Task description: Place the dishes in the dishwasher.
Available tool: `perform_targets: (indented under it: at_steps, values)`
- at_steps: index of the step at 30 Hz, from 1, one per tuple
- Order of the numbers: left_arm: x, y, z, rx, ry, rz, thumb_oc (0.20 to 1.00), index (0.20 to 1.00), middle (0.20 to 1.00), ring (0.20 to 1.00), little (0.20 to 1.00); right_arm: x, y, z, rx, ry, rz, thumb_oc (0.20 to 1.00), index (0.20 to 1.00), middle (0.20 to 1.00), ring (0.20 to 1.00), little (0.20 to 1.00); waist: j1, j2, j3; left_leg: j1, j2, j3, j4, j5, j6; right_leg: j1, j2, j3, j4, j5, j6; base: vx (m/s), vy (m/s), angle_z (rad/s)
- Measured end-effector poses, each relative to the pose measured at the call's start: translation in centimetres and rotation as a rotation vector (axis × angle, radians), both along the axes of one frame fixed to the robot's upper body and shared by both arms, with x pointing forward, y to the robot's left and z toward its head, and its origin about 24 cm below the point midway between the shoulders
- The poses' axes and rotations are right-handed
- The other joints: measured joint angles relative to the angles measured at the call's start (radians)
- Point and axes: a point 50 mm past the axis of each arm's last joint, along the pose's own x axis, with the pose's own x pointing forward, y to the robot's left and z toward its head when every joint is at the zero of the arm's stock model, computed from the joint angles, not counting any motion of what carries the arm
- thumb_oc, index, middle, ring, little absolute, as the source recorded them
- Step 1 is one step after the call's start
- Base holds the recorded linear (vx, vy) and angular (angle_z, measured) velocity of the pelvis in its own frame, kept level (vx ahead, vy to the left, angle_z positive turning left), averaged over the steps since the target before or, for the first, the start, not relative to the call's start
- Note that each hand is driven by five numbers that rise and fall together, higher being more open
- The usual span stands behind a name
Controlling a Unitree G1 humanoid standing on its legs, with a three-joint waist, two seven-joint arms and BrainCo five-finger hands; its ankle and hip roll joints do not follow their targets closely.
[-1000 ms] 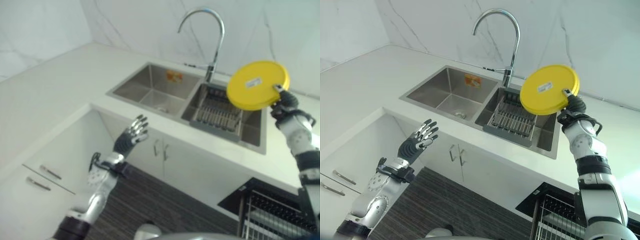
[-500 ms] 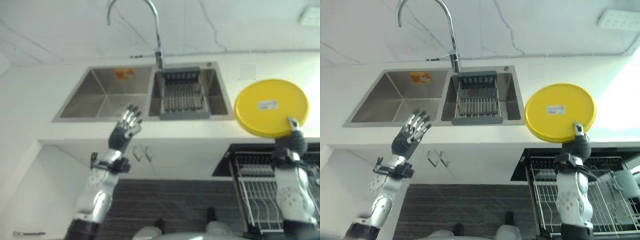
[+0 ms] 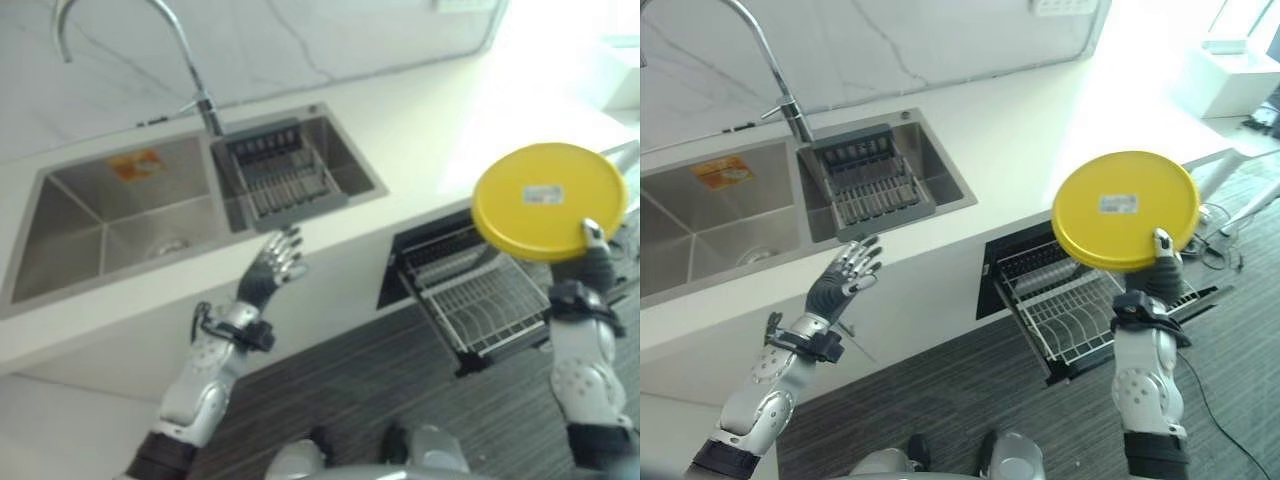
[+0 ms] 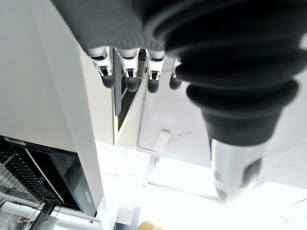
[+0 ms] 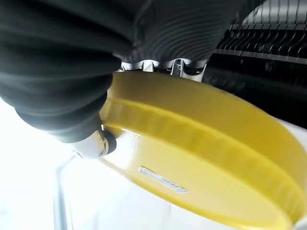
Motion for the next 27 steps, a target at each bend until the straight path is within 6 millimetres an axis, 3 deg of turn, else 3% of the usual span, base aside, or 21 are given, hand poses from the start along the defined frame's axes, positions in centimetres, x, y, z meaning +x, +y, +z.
perform_targets:
  at_steps: [1,3,4,5,6,8,9,10,11,12,13,14,16,17,18,19,22,24,25,26,27]
  values:
    - [-0.4,-0.2,-0.5,-0.008,0.021,-0.001,1.0,1.0,1.0,1.0,1.0,-0.1,0.1,0.1,-0.008,0.0,0.011,0.2,0.2,0.2,0.2,0.2,0.0,0.013,-0.006,0.002,0.005,-0.057,-0.015,0.007,-0.01,0.011,0.041,0.022,-0.065,0.042,-0.004,-0.09,-0.128,-0.74]
    - [-1.0,-0.4,-1.2,-0.015,0.05,-0.006,1.0,1.0,1.0,1.0,1.0,-1.0,-0.3,-0.2,-0.035,0.02,0.005,0.2,0.2,0.2,0.2,0.2,-0.018,0.003,-0.009,0.019,0.018,-0.077,-0.047,0.031,-0.032,0.026,0.1,0.073,-0.151,0.093,-0.027,-0.15,-0.313,-1.14]
    - [-1.2,-0.7,-1.3,-0.004,0.052,-0.016,1.0,1.0,1.0,1.0,1.0,-1.1,-0.3,-0.6,-0.027,0.034,0.001,0.2,0.2,0.2,0.2,0.2,-0.019,0.002,-0.014,0.017,0.041,-0.068,-0.076,0.049,-0.024,0.006,0.122,0.087,-0.192,0.083,0.015,-0.12,-0.472,-1.09]
    - [-0.7,-1.1,-0.9,0.001,0.03,-0.033,1.0,1.0,1.0,1.0,1.0,-1.4,-0.6,-1.0,-0.028,0.049,-0.016,0.2,0.2,0.2,0.2,0.2,-0.046,0.027,-0.007,-0.003,0.083,-0.078,-0.085,0.063,-0.037,-0.036,0.093,0.071,-0.081,0.057,0.006,-0.1,-0.528,-0.68]
    - [-0.3,-1.4,-0.3,0.005,0.003,-0.041,1.0,1.0,1.0,1.0,1.0,-2.0,-1.0,-1.5,-0.031,0.074,-0.036,0.2,0.2,0.2,0.2,0.2,-0.059,0.028,-0.007,-0.004,0.084,-0.089,-0.087,0.069,-0.041,-0.036,0.013,0.092,-0.033,0.054,0.026,-0.04,-0.424,-0.03]
    - [0.0,-1.2,0.8,0.027,-0.043,-0.049,1.0,1.0,1.0,1.0,1.0,-2.9,-1.3,-2.3,-0.032,0.096,-0.056,0.2,0.2,0.2,0.2,0.2,-0.059,0.029,-0.013,-0.004,0.097,-0.103,-0.099,0.085,-0.064,0.003,-0.16,0.154,-0.099,0.092,0.122,-0.06,-0.616,0.08]
    - [-0.1,-1.1,1.1,0.042,-0.054,-0.055,1.0,1.0,1.0,1.0,1.0,-3.0,-1.2,-2.4,-0.025,0.095,-0.058,0.2,0.2,0.2,0.2,0.2,-0.054,0.028,-0.014,-0.004,0.113,-0.105,-0.106,0.095,-0.081,0.025,-0.207,0.161,-0.172,0.116,0.159,-0.09,-0.67,0.14]
    - [0.0,-0.9,1.4,0.063,-0.061,-0.06,1.0,1.0,1.0,1.0,1.0,-3.0,-1.0,-2.4,-0.047,0.096,-0.061,0.2,0.2,0.2,0.2,0.2,-0.062,0.027,-0.014,-0.015,0.139,-0.133,-0.116,0.12,-0.125,0.049,-0.247,0.188,-0.271,0.16,0.222,-0.15,-0.722,0.37]
    - [0.5,-0.9,2.0,0.071,-0.081,-0.059,1.0,1.0,1.0,1.0,1.0,-3.0,-1.0,-2.4,-0.072,0.098,-0.07,0.2,0.2,0.2,0.2,0.2,-0.066,0.021,-0.014,-0.036,0.165,-0.161,-0.116,0.143,-0.172,0.055,-0.261,0.209,-0.285,0.205,0.245,-0.18,-0.612,0.66]
    - [0.8,-1.2,2.0,0.047,-0.088,-0.047,1.0,1.0,1.0,1.0,1.0,-2.9,-1.1,-2.4,-0.097,0.102,-0.077,0.2,0.2,0.2,0.2,0.2,-0.065,0.044,-0.003,-0.041,0.225,-0.206,-0.117,0.171,-0.216,0.08,-0.205,0.195,-0.275,0.25,0.252,-0.23,-0.704,0.63]
    - [0.3,-2.7,0.6,-0.032,-0.034,-0.05,1.0,1.0,1.0,1.0,1.0,-2.5,-1.9,-2.1,-0.133,0.113,-0.095,0.2,0.2,0.2,0.2,0.2,-0.072,0.111,-0.013,-0.052,0.289,-0.179,-0.116,0.213,-0.185,0.057,-0.122,0.177,-0.253,0.226,0.213,-0.2,-0.598,0.43]
    - [0.1,-3.9,0.5,-0.077,-0.029,-0.07,1.0,1.0,1.0,1.0,1.0,-1.7,-2.1,-1.0,-0.153,0.076,-0.099,0.2,0.2,0.2,0.2,0.2,-0.076,0.14,-0.018,-0.074,0.306,-0.115,-0.105,0.283,-0.106,0.065,-0.066,0.158,-0.269,0.227,0.184,-0.21,-0.659,0.29]
    - [0.2,-4.4,0.3,-0.117,-0.022,-0.052,1.0,1.0,1.0,1.0,1.0,-0.9,-2.2,-0.1,-0.193,0.064,-0.085,0.2,0.2,0.2,0.2,0.2,-0.075,0.149,-0.024,-0.097,0.344,-0.106,-0.084,0.386,-0.056,0.066,-0.02,0.146,-0.265,0.198,0.152,-0.11,-0.507,0.16]
    - [0.1,-4.3,0.2,-0.128,-0.017,-0.042,1.0,1.0,1.0,1.0,1.0,-0.7,-1.9,-0.1,-0.197,0.059,-0.071,0.2,0.2,0.2,0.2,0.2,-0.074,0.148,-0.024,-0.11,0.356,-0.109,-0.069,0.406,-0.056,0.061,-0.013,0.146,-0.255,0.184,0.13,-0.02,-0.259,-0.14]
    - [-0.4,-4.0,-0.2,-0.151,-0.007,-0.014,1.0,1.0,1.0,1.0,1.0,-0.9,-1.1,0.1,-0.206,0.036,-0.048,0.2,0.2,0.2,0.2,0.2,-0.059,0.122,-0.025,-0.117,0.357,-0.133,-0.06,0.463,-0.096,0.05,-0.008,0.164,-0.248,0.167,0.106,-0.01,-0.262,-0.32]
    - [-1.0,-3.3,-0.8,-0.13,0.016,0.004,1.0,1.0,1.0,1.0,1.0,-1.0,0.1,0.0,-0.195,0.016,-0.003,0.2,0.2,0.2,0.2,0.2,-0.05,0.102,-0.031,-0.1,0.327,-0.155,-0.06,0.457,-0.102,0.055,-0.01,0.186,-0.261,0.168,0.101,-0.01,-0.237,-0.3]
    - [-1.0,-2.1,-0.6,-0.092,0.002,0.029,1.0,1.0,1.0,1.0,1.0,-1.2,0.6,-0.4,-0.205,0.009,0.046,0.2,0.2,0.2,0.2,0.2,-0.03,0.104,-0.039,-0.118,0.315,-0.154,-0.023,0.457,-0.102,0.075,-0.001,0.193,-0.275,0.18,0.091,0.03,-0.176,0.03]
    - [-1.0,-1.3,-0.5,-0.086,-0.01,0.05,1.0,1.0,1.0,1.0,1.0,-1.4,0.7,-1.1,-0.187,0.024,0.052,0.2,0.2,0.2,0.2,0.2,-0.027,0.106,-0.044,-0.124,0.285,-0.133,-0.033,0.403,-0.162,0.081,-0.018,0.164,-0.284,0.181,0.093,0.18,-0.085,0.48]
    - [-0.9,-1.3,-0.4,-0.088,-0.017,0.052,1.0,1.0,1.0,1.0,1.0,-1.5,0.8,-1.2,-0.194,0.027,0.057,0.2,0.2,0.2,0.2,0.2,-0.029,0.133,-0.059,-0.124,0.277,-0.099,-0.067,0.348,-0.198,0.084,-0.022,0.13,-0.284,0.183,0.117,0.3,-0.01,0.86]
    - [-0.8,-1.7,-0.2,-0.091,-0.022,0.036,1.0,1.0,1.0,1.0,1.0,-1.5,0.9,-1.1,-0.217,0.029,0.069,0.2,0.2,0.2,0.2,0.2,-0.025,0.168,-0.071,-0.124,0.274,-0.094,-0.07,0.227,-0.179,0.097,-0.022,0.1,-0.284,0.191,0.152,0.28,0.049,0.86]
    - [-0.5,-1.6,-0.2,-0.08,-0.026,0.03,1.0,1.0,1.0,1.0,1.0,-1.5,1.2,-1.5,-0.2,0.036,0.075,0.2,0.2,0.2,0.2,0.2,-0.02,0.153,-0.072,-0.124,0.249,-0.081,-0.074,0.195,-0.176,0.105,-0.049,0.088,-0.283,0.188,0.162,0.28,0.131,0.59]
